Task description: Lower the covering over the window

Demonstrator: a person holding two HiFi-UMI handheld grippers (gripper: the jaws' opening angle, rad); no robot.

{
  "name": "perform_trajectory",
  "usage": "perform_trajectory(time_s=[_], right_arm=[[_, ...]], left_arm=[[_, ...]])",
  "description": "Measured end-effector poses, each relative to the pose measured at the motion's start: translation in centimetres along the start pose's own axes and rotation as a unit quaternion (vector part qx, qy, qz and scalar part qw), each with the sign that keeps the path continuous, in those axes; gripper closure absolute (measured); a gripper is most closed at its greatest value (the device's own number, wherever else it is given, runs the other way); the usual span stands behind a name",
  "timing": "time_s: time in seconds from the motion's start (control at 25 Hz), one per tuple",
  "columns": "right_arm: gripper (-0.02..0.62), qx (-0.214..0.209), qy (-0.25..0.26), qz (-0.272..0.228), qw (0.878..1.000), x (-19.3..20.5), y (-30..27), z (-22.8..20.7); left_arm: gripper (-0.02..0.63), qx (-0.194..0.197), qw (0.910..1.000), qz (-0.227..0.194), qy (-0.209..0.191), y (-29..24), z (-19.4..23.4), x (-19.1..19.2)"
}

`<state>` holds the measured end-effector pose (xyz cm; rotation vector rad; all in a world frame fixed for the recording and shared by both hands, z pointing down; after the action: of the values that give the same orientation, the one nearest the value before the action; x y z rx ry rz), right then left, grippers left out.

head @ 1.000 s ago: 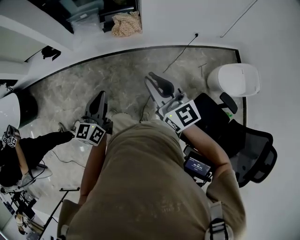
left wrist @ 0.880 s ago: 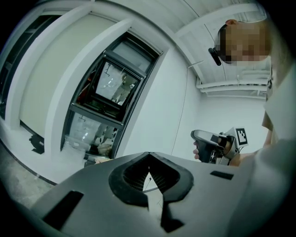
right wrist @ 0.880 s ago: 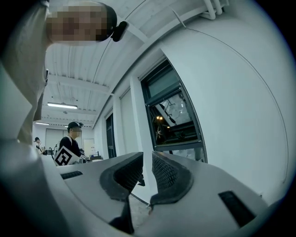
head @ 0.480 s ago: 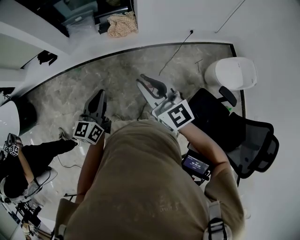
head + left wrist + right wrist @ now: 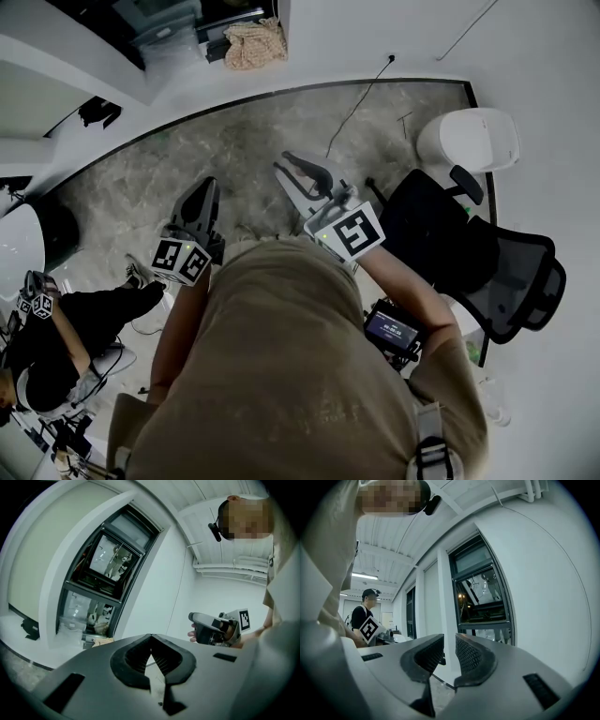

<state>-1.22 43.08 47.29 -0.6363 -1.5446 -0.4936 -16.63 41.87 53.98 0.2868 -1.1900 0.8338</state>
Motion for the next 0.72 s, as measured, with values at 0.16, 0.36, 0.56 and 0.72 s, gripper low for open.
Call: perform_trajectory(time_s=[0.16, 0.36, 0.56, 0.72], right_arm=[[0.452, -0.014, -0.009, -0.001, 1.000, 0.2, -1.7, 1.8], [0.437, -0.012, 0.012, 0.017, 1.000, 0.6, -2.5, 2.6], [0.437, 0.002, 0.013, 0.017, 1.000, 1.0, -2.9, 2.4], [0.437, 0.017, 0.008, 0.027, 0.999, 0.9, -2.4, 3.0]], left_arm=[[0.591, 0.015, 0.9999, 0.006, 0.000, 0.8, 1.1, -0.2], [0.592, 0.033, 0.9993, 0.009, -0.012, 1.4, 1.3, -0.7], [0.592, 0.038, 0.9990, 0.012, -0.019, 1.5, 1.9, -0.2], [0.592, 0.046, 0.9985, 0.023, -0.020, 2.0, 1.8, -0.3]])
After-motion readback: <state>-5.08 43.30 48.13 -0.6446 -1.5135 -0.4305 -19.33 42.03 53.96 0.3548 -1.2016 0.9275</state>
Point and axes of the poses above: the fingertips, and each gripper's own axes: y backward along the fingers, z to its left, x out of its underside, the point moved 2 cm from there along y, backward along the fingers, and after that the axes turned 3 degrees about z, right-handed, at the moved point
